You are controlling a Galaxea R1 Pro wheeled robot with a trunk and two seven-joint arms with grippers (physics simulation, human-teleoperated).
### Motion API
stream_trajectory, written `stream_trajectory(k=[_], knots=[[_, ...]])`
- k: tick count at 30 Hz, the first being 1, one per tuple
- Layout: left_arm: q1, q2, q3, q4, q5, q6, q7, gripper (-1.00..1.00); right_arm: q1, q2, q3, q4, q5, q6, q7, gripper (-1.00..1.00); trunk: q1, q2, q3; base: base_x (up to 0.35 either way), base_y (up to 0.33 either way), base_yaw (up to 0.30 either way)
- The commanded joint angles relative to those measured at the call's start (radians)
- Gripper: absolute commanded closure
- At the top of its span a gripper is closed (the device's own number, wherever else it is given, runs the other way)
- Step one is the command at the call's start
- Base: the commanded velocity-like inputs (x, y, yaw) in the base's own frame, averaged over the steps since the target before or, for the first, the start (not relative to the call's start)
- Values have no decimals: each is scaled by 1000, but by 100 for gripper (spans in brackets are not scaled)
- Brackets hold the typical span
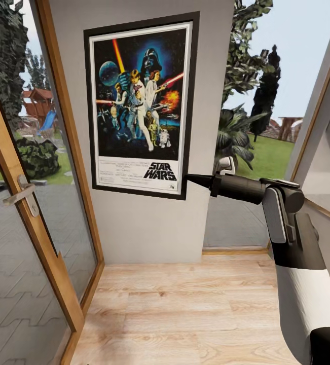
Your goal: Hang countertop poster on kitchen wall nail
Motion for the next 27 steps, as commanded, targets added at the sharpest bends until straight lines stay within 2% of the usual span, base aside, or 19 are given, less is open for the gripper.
stream_trajectory(k=[1,10,24,27], knots=[[0,0,-8,0,6,-10,0,-100,-1,0,-1,0,-1,5,4,100,0,-1,-1,0,0,0],[0,0,-9,0,6,-10,0,-100,-1,-14,37,0,-1,5,4,100,0,-1,-1,0,0,0],[0,1,-8,0,6,-10,0,-100,-1,-21,43,-1,-2,5,6,100,0,-1,-1,0,0,0],[0,1,-8,0,6,-10,0,-100,-1,-21,43,-1,-2,4,33,100,0,-1,-1,0,0,0]])
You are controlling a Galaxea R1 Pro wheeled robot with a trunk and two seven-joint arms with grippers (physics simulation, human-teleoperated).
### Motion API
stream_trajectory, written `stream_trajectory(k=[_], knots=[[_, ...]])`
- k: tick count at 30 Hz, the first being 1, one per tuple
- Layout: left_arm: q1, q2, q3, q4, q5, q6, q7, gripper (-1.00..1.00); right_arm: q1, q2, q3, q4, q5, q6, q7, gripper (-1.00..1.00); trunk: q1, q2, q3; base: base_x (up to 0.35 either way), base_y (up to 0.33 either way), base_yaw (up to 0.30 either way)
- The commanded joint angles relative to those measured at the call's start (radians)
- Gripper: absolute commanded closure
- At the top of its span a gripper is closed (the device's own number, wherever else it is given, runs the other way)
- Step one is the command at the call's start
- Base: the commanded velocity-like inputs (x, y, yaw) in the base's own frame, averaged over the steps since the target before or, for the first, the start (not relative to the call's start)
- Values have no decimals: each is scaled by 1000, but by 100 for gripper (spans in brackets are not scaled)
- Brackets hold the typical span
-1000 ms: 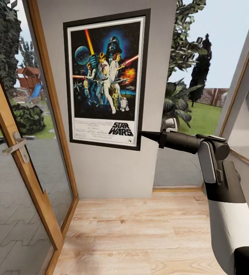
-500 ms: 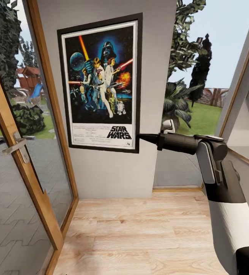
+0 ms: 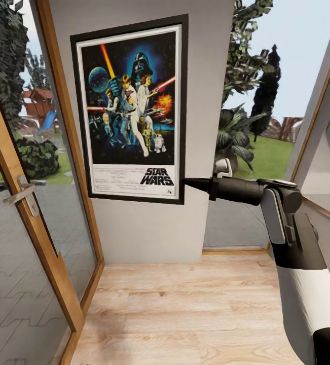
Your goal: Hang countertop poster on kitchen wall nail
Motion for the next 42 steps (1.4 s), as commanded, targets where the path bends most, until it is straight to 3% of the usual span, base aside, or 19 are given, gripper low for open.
stream_trajectory(k=[1,8,42], knots=[[0,0,-8,0,6,-10,0,-100,-1,-1,0,0,-1,3,14,100,0,-1,-1,0,0,0],[0,0,-7,0,6,-10,0,-100,-1,-1,-3,0,-1,-19,68,100,0,-1,-1,0,0,0],[0,1,-7,0,6,-10,0,-100,-47,-17,-6,8,6,-19,62,100,0,-1,-1,0,0,0]])
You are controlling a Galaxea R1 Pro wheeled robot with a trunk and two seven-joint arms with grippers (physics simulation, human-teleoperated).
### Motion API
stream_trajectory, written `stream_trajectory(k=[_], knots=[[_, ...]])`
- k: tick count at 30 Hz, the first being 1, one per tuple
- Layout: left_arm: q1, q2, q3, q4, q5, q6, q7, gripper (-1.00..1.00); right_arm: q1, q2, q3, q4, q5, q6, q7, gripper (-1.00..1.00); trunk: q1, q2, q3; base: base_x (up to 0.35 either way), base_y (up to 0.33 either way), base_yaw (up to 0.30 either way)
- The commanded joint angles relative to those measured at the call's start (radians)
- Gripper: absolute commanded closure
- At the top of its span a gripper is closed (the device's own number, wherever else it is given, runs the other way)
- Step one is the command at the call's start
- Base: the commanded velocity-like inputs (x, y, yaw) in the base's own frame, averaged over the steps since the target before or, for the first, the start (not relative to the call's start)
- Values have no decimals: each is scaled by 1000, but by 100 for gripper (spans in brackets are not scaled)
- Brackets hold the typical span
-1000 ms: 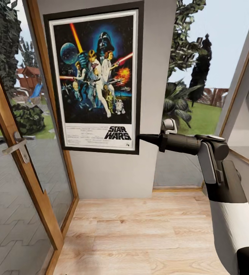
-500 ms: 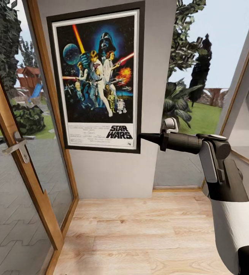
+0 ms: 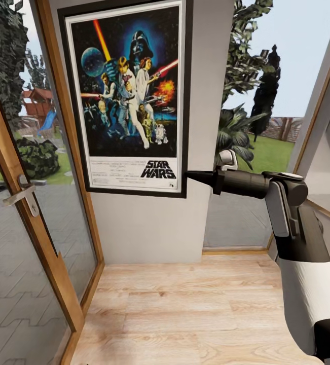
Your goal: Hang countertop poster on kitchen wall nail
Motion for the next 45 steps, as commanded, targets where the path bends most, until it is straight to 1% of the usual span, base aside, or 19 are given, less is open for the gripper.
stream_trajectory(k=[1,12,17,21,26,41,45], knots=[[0,0,-8,0,6,-10,0,-100,-1,-1,1,0,-4,6,1,100,0,-1,-1,0,0,0],[0,1,-8,0,6,-10,0,-100,4,-1,4,4,-5,1,7,100,0,-1,-1,0,0,0],[0,1,-8,0,6,-10,-1,-100,10,-6,4,6,-5,-3,8,100,0,-1,-1,0,0,0],[0,1,-8,0,6,-10,-1,-100,12,-7,5,7,-5,-43,9,100,0,-1,-1,0,0,0],[0,1,-8,0,6,-10,-1,-100,12,-8,5,8,-5,-59,9,100,0,-1,-1,0,0,0],[0,1,-8,0,6,-10,0,-100,12,-8,4,8,-8,-63,11,100,0,-1,-1,2,0,0],[0,1,-8,0,6,-10,0,-100,13,-8,4,8,-8,-63,11,100,0,-1,-1,151,0,0]])
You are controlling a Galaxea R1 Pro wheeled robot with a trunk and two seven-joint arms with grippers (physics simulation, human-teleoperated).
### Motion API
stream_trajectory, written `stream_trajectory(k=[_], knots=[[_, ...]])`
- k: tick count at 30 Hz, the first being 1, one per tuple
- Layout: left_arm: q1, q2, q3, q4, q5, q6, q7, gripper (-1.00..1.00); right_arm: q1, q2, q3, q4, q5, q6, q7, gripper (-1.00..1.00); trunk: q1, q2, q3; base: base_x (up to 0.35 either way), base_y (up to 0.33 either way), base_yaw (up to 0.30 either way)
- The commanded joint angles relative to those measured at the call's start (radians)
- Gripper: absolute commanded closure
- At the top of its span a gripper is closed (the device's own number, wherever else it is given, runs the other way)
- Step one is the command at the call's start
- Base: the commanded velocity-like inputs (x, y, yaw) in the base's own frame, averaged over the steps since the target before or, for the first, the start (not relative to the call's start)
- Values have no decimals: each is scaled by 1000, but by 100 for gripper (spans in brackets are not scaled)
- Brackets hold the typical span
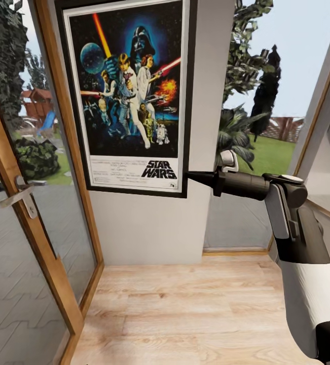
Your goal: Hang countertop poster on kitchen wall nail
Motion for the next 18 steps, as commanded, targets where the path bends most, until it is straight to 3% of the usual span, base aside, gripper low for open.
stream_trajectory(k=[1,18], knots=[[0,0,-8,0,6,-10,0,-100,-1,-1,1,0,-5,6,0,100,1,-1,-1,260,0,0],[0,0,-8,-1,6,-10,0,-100,-1,-1,1,0,-5,6,0,100,1,-1,-1,326,0,0]])
